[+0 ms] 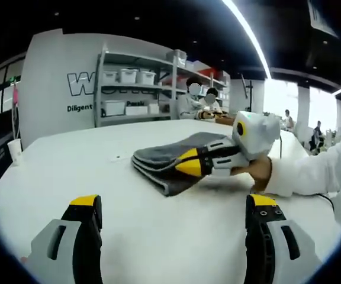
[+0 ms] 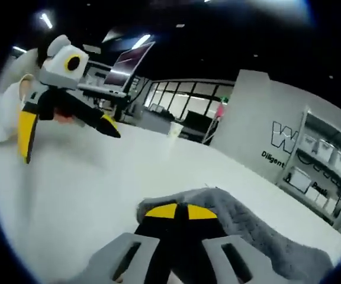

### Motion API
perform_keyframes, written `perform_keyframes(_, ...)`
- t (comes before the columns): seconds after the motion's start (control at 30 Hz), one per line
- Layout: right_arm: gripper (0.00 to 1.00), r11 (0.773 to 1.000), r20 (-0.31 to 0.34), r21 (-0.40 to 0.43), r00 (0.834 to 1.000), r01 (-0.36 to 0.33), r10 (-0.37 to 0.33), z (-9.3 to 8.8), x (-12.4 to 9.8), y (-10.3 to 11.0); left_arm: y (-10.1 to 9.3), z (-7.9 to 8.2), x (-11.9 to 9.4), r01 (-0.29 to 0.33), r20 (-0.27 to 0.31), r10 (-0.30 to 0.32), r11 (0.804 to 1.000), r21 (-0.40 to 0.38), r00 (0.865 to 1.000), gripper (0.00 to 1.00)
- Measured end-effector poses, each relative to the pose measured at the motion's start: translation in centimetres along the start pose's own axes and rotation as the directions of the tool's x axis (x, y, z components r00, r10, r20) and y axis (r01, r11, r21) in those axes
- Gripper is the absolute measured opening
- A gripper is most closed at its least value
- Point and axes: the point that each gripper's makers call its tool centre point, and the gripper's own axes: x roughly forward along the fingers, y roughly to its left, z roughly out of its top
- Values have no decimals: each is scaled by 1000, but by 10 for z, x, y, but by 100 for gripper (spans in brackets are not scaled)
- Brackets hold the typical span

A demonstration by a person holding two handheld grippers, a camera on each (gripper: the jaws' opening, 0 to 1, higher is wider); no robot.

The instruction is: Open the folded towel by lifting each exposed corner and separating the folded layers until the towel lies flat within the target outline without major curled edges

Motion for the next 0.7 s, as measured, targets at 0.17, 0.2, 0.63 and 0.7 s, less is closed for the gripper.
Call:
perform_keyframes(0.17,0,996,39,77,998,51,-54,3,-13,-25,2,-4,1,-7,-12,7,1000,-1,1000,99)
perform_keyframes(0.2,0,994,45,88,997,59,-64,2,-15,-31,2,-4,1,-7,-14,7,1000,-1,1000,99)
perform_keyframes(0.63,0,964,36,161,975,212,-221,-22,-53,-97,1,-8,4,-1,-28,1,1000,-2,1000,99)
perform_keyframes(0.7,0,959,28,157,970,235,-242,-26,-59,-104,0,-8,4,1,-27,-1,1000,-3,1000,99)
